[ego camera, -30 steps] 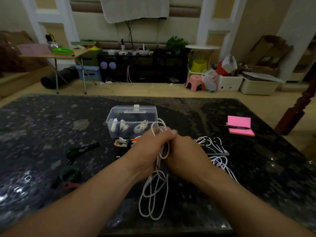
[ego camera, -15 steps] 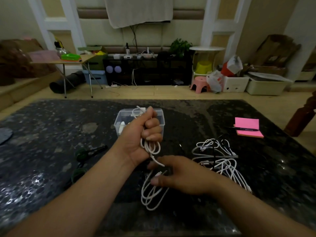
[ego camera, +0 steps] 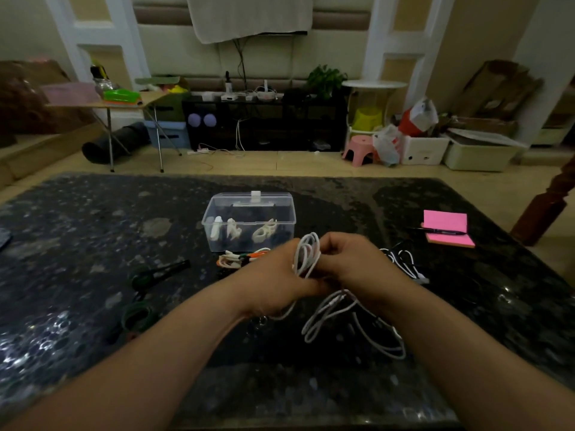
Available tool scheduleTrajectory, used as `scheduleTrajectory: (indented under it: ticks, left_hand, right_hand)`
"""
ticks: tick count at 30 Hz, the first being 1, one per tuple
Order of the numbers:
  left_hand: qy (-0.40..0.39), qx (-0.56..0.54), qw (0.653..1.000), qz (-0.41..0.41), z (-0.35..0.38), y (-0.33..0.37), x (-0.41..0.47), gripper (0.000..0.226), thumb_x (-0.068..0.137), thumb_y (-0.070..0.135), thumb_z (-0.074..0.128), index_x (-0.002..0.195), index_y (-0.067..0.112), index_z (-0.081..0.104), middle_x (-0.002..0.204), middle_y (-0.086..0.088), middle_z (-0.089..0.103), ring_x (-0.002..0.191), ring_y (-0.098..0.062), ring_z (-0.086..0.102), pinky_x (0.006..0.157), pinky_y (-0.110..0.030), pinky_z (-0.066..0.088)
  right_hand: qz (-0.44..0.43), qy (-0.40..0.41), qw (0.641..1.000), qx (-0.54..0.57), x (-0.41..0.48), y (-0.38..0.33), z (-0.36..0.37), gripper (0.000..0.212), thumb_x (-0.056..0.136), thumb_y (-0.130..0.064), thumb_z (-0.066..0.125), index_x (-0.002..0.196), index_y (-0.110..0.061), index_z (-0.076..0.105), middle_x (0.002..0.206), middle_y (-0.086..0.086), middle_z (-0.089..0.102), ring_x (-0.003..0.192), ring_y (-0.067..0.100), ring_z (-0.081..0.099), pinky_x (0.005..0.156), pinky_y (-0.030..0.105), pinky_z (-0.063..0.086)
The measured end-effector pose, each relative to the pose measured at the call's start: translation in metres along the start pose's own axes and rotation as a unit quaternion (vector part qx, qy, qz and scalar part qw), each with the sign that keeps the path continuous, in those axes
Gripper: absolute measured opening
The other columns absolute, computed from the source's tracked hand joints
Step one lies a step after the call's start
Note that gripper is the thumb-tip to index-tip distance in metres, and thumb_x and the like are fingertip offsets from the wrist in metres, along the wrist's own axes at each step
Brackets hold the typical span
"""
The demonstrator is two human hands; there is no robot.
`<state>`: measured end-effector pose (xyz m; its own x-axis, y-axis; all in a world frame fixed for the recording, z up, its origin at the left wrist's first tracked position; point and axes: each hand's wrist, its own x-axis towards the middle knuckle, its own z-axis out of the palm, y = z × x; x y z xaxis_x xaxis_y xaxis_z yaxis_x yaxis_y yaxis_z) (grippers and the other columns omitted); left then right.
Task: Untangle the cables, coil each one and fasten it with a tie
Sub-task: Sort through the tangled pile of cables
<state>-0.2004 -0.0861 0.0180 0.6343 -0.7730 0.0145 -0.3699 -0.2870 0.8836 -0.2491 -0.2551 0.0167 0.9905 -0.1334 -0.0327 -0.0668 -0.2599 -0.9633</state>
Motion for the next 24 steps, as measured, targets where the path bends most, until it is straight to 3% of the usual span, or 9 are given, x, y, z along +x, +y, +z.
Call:
scheduleTrajectory:
  ticks: [5,7,9,11,14,16,19,21,24]
  left_hand:
    - [0.13,0.016,0.991,-0.015,-0.008,-0.01,0.0,0.004,0.099,0.017,0.07,0.101,0.018,0.073,0.093,-0.001,0.078,0.094,-0.021,0.074,0.092,-0.051,0.058]
    - [0.165,-0.006,0.986,-0.031,-0.012,-0.009,-0.003,0.015,0.104,0.017,0.062,0.096,0.006,0.069,0.084,-0.004,0.078,0.088,-0.024,0.073,0.087,-0.047,0.059]
    - [0.178,-0.069,0.98,-0.047,-0.015,-0.005,-0.009,0.02,0.107,0.016,0.057,0.097,0.001,0.065,0.077,-0.006,0.076,0.077,-0.023,0.073,0.075,-0.035,0.06]
    - [0.177,-0.133,0.974,-0.05,-0.015,-0.006,-0.013,0.017,0.107,0.015,0.058,0.099,0.0,0.059,0.072,-0.008,0.068,0.069,-0.023,0.067,0.068,-0.031,0.06]
    - [0.159,-0.131,0.978,-0.019,-0.012,-0.006,-0.019,0.02,0.104,0.017,0.066,0.098,-0.001,0.058,0.077,-0.007,0.062,0.071,-0.014,0.063,0.068,-0.028,0.055]
    - [0.106,-0.164,0.981,-0.005,-0.006,-0.001,-0.025,0.005,0.101,0.013,0.069,0.097,0.01,0.069,0.087,-0.007,0.071,0.083,-0.016,0.072,0.078,-0.028,0.059]
    - [0.081,-0.21,0.974,-0.013,-0.002,0.005,-0.031,0.023,0.098,0.001,0.068,0.099,0.023,0.074,0.098,-0.003,0.08,0.098,-0.018,0.076,0.089,-0.03,0.062]
    - [0.123,-0.202,0.971,-0.022,-0.008,0.002,-0.03,0.015,0.099,0.0,0.065,0.104,0.014,0.069,0.088,-0.004,0.077,0.086,-0.017,0.075,0.083,-0.032,0.061]
    - [0.162,-0.28,0.946,-0.029,-0.02,-0.005,-0.027,0.006,0.102,0.009,0.062,0.097,0.01,0.061,0.071,-0.009,0.061,0.071,-0.024,0.063,0.075,-0.04,0.054]
  right_hand:
    - [-0.014,0.001,0.997,0.076,-0.006,-0.01,-0.002,0.018,0.097,-0.01,0.068,0.111,-0.019,0.075,0.101,0.003,0.08,0.093,0.021,0.077,0.093,0.049,0.063]
    - [-0.027,0.01,1.0,0.006,-0.01,-0.01,-0.005,0.022,0.099,-0.017,0.066,0.115,-0.031,0.072,0.104,-0.01,0.078,0.096,0.007,0.075,0.095,0.039,0.06]
    - [-0.029,-0.023,0.995,-0.093,-0.014,-0.007,-0.008,0.014,0.101,-0.029,0.067,0.112,-0.032,0.074,0.104,-0.011,0.078,0.096,0.006,0.074,0.093,0.037,0.059]
    - [-0.018,-0.065,0.992,-0.108,-0.016,-0.002,-0.006,0.016,0.103,-0.032,0.066,0.101,-0.022,0.078,0.094,-0.001,0.079,0.085,0.018,0.075,0.083,0.04,0.058]
    - [-0.023,-0.078,0.996,-0.042,-0.015,-0.001,0.002,0.019,0.105,-0.022,0.064,0.094,-0.014,0.077,0.086,0.006,0.079,0.077,0.016,0.075,0.074,0.033,0.055]
    - [-0.013,-0.084,0.996,0.024,-0.013,-0.004,0.005,0.018,0.104,-0.019,0.064,0.096,-0.013,0.079,0.089,0.009,0.08,0.081,0.019,0.075,0.075,0.033,0.056]
    - [-0.005,-0.105,0.991,0.084,-0.011,-0.009,0.003,0.022,0.105,-0.02,0.061,0.105,-0.011,0.081,0.1,0.015,0.079,0.093,0.025,0.075,0.089,0.041,0.06]
    - [-0.012,-0.065,0.996,0.057,-0.009,-0.014,-0.001,0.025,0.107,-0.026,0.058,0.107,-0.017,0.081,0.1,0.006,0.079,0.095,0.023,0.074,0.087,0.038,0.059]
    - [0.033,0.074,0.996,0.028,-0.004,-0.013,-0.008,0.033,0.107,-0.036,0.058,0.092,-0.013,0.077,0.078,0.004,0.069,0.072,0.02,0.066,0.068,0.035,0.052]
